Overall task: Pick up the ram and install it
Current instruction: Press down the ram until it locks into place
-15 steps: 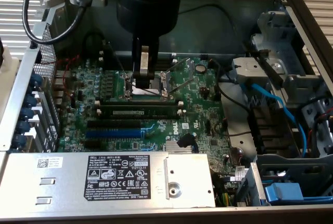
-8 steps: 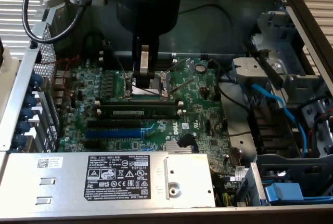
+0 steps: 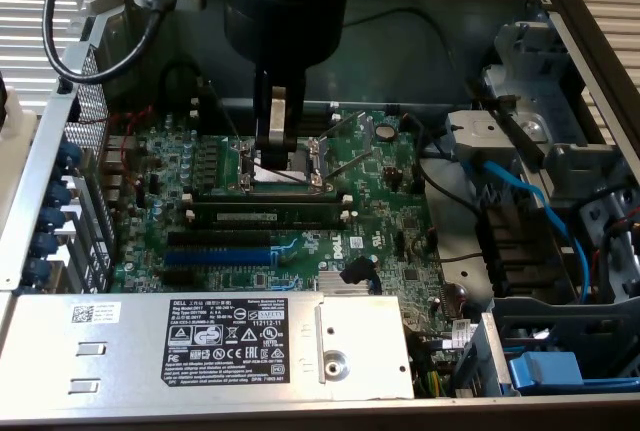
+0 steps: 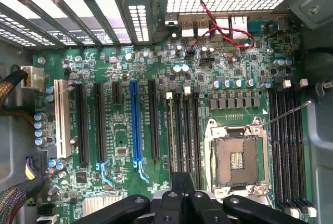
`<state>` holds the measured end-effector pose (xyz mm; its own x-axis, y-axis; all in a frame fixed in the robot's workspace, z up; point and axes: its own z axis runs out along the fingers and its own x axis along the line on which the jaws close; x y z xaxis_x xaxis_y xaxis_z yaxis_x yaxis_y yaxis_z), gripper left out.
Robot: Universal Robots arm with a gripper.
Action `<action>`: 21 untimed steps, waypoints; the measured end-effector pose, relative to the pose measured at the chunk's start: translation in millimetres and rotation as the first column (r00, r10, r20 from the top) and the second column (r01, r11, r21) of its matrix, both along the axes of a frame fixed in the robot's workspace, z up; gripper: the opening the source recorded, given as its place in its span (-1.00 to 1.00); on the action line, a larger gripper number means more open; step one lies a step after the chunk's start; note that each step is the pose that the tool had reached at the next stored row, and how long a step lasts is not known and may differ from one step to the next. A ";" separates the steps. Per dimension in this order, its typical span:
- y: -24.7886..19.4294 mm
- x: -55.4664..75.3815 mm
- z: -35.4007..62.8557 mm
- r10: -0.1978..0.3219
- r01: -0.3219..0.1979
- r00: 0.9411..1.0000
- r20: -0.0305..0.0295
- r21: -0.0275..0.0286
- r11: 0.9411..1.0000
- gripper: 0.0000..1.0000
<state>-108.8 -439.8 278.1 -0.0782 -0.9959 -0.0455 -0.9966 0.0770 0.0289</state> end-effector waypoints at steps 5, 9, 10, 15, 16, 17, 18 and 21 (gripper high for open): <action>0.0 0.0 -0.9 -0.074 0.074 0.997 0.001 0.000 0.997 -0.79; 0.0 0.0 -1.6 -0.143 0.143 0.990 0.000 0.000 0.990 -0.79; 0.0 0.0 -1.7 -0.161 0.161 0.987 0.000 0.000 0.987 -0.79; 0.0 0.0 -2.1 -0.242 0.242 0.970 0.000 0.000 0.970 -0.79; 0.0 0.0 -2.2 -0.257 0.257 0.966 0.001 0.000 0.966 -0.79; 0.0 0.0 -2.3 -0.272 0.272 0.962 0.001 0.000 0.962 -0.79; 0.0 0.0 -2.4 -0.287 0.287 0.958 0.000 0.000 0.958 -0.79; -0.1 0.0 -2.8 -0.331 0.331 0.944 0.000 0.000 0.944 -0.79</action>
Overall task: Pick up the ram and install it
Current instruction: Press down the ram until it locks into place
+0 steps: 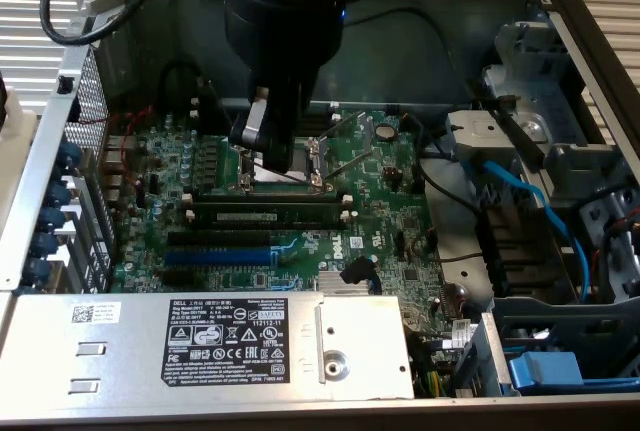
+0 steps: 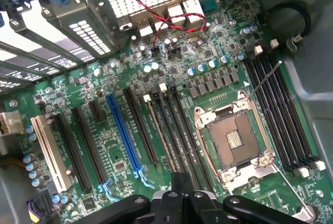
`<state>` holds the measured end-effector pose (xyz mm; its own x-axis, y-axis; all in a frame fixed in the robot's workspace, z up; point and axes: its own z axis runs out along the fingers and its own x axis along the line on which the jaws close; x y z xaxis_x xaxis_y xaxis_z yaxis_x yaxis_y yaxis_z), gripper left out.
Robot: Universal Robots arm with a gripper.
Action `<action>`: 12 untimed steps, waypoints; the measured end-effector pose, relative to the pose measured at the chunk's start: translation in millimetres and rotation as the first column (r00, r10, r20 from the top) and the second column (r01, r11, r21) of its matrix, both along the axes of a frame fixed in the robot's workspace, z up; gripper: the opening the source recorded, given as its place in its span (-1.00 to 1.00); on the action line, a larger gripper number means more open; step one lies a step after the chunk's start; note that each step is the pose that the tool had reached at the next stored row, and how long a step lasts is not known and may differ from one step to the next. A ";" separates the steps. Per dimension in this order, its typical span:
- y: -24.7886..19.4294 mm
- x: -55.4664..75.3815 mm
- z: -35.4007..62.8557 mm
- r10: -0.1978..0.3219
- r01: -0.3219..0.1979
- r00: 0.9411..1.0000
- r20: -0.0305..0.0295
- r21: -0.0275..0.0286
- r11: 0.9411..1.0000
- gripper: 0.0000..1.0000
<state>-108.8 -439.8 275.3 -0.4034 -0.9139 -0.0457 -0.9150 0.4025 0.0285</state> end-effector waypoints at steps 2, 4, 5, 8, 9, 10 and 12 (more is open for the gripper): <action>0.0 0.0 -0.3 -0.032 0.032 0.999 0.000 0.000 0.999 -0.79; 0.0 0.0 -0.6 -0.064 0.064 0.998 0.000 0.000 0.998 -0.79; 0.0 0.0 -0.8 -0.081 0.081 0.997 0.000 0.000 0.997 -0.79; 0.0 0.0 -1.2 -0.131 0.131 0.991 0.000 0.000 0.991 -0.79; 0.0 0.0 -1.4 -0.147 0.147 0.989 0.000 0.000 0.989 -0.79; 0.0 0.0 -1.5 -0.164 0.164 0.986 0.000 0.000 0.986 -0.79; 0.1 0.0 -1.8 -0.198 0.198 0.980 0.000 0.000 0.980 -0.79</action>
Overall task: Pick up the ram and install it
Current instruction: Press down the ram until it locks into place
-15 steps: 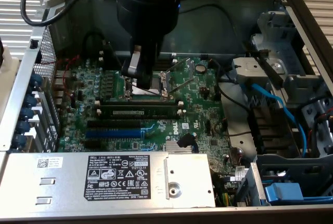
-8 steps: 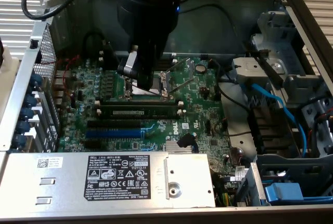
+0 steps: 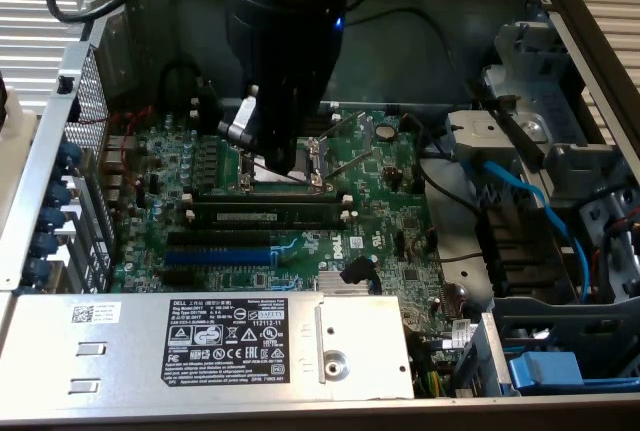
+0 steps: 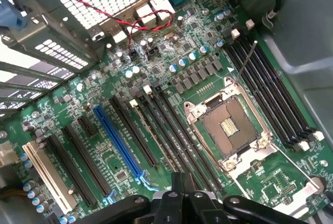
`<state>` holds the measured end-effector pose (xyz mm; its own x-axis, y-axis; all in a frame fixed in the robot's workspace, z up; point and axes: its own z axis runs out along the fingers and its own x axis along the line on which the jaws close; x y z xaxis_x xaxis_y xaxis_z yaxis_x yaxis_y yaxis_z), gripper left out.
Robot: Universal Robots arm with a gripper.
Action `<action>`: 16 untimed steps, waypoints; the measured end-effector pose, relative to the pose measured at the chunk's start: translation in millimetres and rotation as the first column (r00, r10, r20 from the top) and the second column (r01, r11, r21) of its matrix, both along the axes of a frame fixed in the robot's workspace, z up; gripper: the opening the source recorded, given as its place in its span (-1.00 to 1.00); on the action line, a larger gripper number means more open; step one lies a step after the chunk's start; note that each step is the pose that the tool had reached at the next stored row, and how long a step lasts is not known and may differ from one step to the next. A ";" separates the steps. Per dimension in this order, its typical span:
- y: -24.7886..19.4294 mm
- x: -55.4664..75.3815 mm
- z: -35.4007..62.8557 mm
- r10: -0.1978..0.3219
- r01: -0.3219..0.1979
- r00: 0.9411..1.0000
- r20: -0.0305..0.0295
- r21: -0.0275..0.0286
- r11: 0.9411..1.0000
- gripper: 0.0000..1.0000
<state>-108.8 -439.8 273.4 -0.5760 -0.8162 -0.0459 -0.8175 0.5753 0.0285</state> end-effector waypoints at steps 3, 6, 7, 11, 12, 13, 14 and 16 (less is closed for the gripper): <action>0.0 0.0 -0.4 -0.051 0.051 0.999 0.000 0.000 0.999 -0.79; 0.0 0.0 -1.0 -0.102 0.102 0.995 0.000 0.000 0.995 -0.79; 0.0 0.0 -1.1 -0.120 0.120 0.993 0.000 0.000 0.993 -0.79; 0.0 0.0 -1.7 -0.189 0.189 0.982 0.000 0.000 0.982 -0.79; 0.0 0.0 -1.9 -0.206 0.206 0.979 0.000 0.000 0.979 -0.79; 0.0 0.0 -2.1 -0.223 0.223 0.975 0.000 0.000 0.975 -0.79; 0.0 0.0 -2.3 -0.240 0.240 0.971 0.000 0.000 0.971 -0.79; 0.0 0.0 -2.6 -0.273 0.273 0.962 0.000 0.000 0.962 -0.79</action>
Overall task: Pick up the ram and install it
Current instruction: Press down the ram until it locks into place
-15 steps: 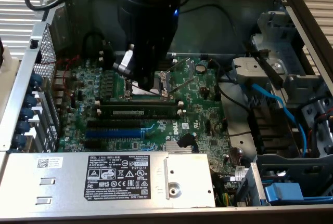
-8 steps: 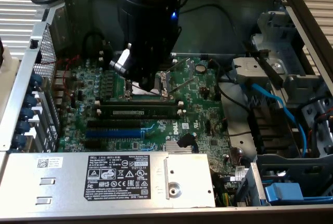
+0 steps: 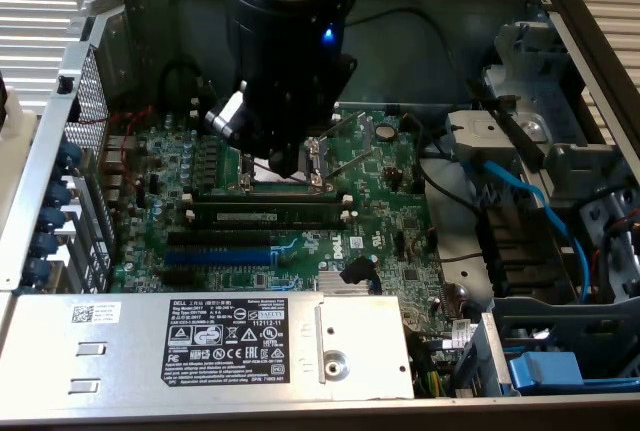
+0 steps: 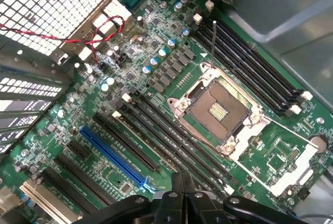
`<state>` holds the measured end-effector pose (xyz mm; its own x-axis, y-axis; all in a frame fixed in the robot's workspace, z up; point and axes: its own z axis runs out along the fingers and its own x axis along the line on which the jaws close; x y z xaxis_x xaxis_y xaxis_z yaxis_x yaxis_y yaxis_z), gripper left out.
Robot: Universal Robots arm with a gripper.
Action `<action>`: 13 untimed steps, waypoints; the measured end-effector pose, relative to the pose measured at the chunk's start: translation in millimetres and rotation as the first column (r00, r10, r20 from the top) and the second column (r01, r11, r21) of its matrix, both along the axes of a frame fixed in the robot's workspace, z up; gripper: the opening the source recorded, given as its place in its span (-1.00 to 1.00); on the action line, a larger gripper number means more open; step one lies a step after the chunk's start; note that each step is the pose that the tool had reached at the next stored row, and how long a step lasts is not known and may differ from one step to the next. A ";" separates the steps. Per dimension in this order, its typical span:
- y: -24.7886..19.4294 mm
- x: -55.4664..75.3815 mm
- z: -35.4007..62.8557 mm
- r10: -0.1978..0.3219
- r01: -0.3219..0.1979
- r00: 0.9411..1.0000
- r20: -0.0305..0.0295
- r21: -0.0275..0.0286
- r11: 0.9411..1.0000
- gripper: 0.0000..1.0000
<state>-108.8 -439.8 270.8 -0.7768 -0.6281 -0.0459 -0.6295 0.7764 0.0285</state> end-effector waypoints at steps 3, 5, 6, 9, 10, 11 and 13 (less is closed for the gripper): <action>0.0 0.0 -0.5 -0.054 0.054 0.999 0.000 0.000 0.999 -0.79; 0.0 0.0 -0.8 -0.089 0.089 0.996 0.000 0.000 0.996 -0.79; 0.0 0.0 -0.9 -0.106 0.106 0.994 0.000 0.000 0.994 -0.79; 0.0 0.0 -1.3 -0.156 0.156 0.988 0.000 0.000 0.988 -0.79; 0.0 0.0 -1.5 -0.173 0.173 0.985 0.000 0.000 0.985 -0.79; 0.0 0.0 -1.6 -0.191 0.191 0.982 0.000 0.000 0.982 -0.79; 0.0 0.0 -1.9 -0.224 0.224 0.975 0.000 0.000 0.975 -0.79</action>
